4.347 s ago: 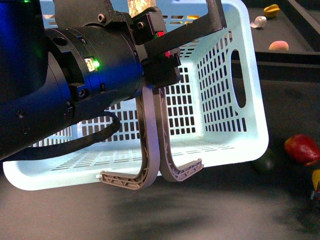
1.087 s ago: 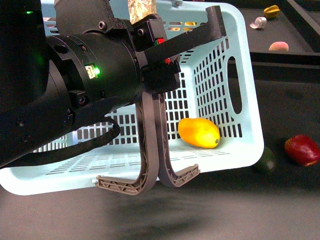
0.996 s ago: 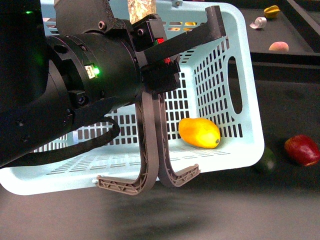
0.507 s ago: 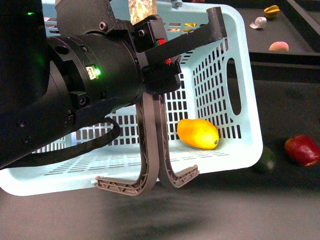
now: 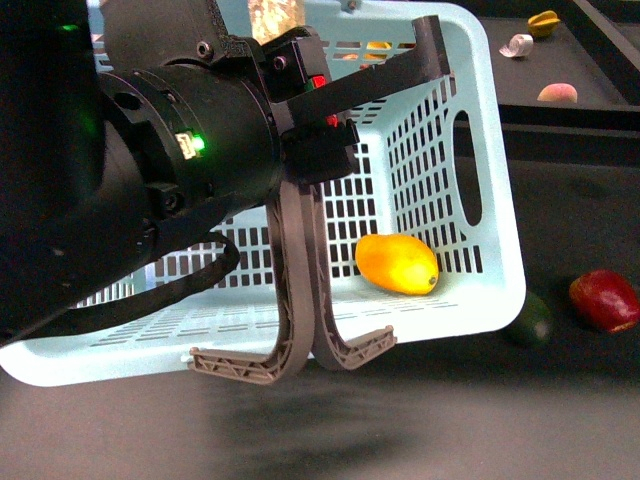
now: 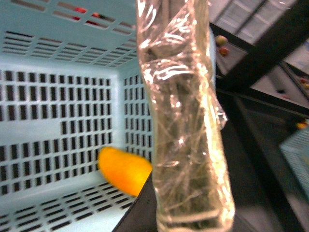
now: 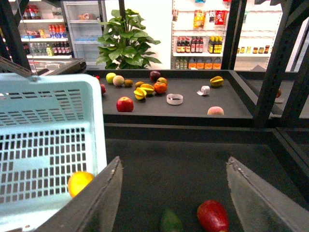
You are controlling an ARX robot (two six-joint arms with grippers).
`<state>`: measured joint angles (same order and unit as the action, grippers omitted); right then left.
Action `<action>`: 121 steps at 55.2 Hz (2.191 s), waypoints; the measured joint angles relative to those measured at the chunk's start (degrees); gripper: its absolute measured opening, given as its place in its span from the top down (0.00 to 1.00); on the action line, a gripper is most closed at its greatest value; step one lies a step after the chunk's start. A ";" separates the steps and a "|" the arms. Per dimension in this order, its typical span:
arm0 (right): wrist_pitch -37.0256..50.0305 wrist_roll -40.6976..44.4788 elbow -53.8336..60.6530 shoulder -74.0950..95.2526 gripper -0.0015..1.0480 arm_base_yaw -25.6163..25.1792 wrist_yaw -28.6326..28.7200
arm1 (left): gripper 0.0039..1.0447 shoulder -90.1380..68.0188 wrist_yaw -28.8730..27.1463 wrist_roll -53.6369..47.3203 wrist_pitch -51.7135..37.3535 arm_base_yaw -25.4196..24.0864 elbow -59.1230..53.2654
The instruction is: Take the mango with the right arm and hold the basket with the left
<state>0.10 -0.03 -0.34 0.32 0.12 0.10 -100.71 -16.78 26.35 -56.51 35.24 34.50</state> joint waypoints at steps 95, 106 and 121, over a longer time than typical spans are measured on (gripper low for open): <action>0.00 0.00 0.00 -0.02 0.08 0.02 0.00 | 0.06 -6.75 -26.32 54.16 27.17 -16.85 16.41; 0.00 0.00 0.00 -0.02 0.08 0.02 -0.02 | 0.08 6.64 -31.45 38.80 22.18 -16.68 5.84; 0.00 0.00 0.00 -0.02 0.08 0.02 0.00 | 0.08 26.32 -37.75 15.85 15.37 -19.26 -15.65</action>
<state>0.10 -0.03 -0.34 0.30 0.14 0.10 -74.39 -54.52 42.19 -41.15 15.99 18.85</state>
